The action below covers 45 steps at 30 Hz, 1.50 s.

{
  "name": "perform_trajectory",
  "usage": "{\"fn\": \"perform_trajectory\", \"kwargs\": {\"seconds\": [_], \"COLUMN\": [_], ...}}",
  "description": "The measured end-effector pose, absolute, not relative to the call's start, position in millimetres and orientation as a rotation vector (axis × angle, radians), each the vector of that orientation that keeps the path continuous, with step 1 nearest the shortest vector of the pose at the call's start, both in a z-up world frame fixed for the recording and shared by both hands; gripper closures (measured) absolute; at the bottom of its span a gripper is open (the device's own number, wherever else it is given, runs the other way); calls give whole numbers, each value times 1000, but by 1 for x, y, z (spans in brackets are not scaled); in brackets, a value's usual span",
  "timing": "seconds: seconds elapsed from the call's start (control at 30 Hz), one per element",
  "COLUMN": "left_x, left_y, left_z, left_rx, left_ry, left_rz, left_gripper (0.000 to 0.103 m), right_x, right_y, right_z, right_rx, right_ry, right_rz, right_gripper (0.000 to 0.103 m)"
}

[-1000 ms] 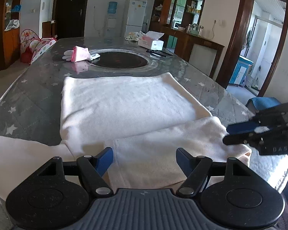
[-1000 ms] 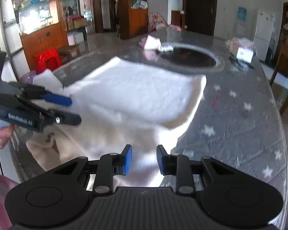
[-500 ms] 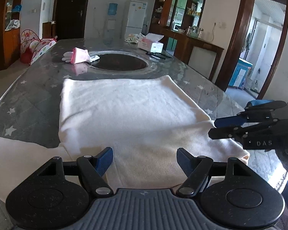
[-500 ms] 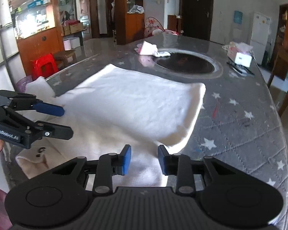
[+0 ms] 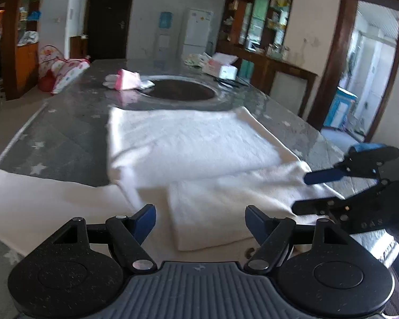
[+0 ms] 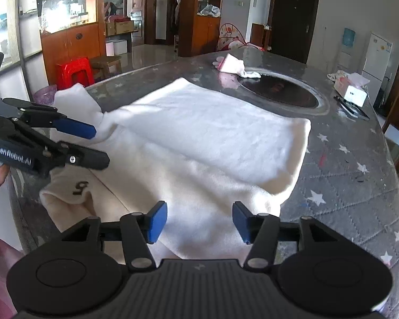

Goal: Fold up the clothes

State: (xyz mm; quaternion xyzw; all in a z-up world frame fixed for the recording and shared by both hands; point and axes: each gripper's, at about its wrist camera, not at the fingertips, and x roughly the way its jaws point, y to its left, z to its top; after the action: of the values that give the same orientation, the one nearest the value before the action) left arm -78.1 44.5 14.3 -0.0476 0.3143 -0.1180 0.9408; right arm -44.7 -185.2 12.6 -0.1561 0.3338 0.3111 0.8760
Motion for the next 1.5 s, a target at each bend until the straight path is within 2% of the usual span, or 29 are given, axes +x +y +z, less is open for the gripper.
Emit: {"fn": "perform_trajectory", "kwargs": {"seconds": [0.07, 0.2, 0.5, 0.87, 0.93, 1.03, 1.13, 1.2, 1.3, 1.5], "left_x": [-80, -79, -73, -59, -55, -62, -66, -69, -76, -88], "left_y": [55, 83, 165, 235, 241, 251, 257, 261, 264, 247], "left_z": [18, 21, 26, 4, -1, -10, -10, -10, -5, 20], "left_rx": [-117, -142, -206, -347, -370, -423, -472, -489, -506, -504], "left_ry": [624, 601, 553, 593, 605, 607, 582, 568, 552, 491], "left_rz": [-194, -59, 313, 481, 472, 446, 436, 444, 450, 365], "left_gripper": [22, 20, 22, 23, 28, 40, 56, 72, 88, 94], "right_x": [-45, -44, -45, -48, -49, -49, -50, -49, -50, -51], "right_y": [-182, -177, -172, -164, -163, -162, -163, -164, -165, -166], "right_z": [13, 6, 11, 16, 17, 19, 21, 21, 22, 23], "right_rx": [-323, -322, -320, -327, -327, -330, -330, -326, -320, -310], "right_ry": [693, 717, 709, 699, 697, 694, 689, 687, 683, 672], "right_rz": [654, 664, 680, 697, 697, 694, 690, 686, 682, 679], "right_gripper": [38, 35, 35, 35, 35, 35, 35, 35, 35, 35]}}
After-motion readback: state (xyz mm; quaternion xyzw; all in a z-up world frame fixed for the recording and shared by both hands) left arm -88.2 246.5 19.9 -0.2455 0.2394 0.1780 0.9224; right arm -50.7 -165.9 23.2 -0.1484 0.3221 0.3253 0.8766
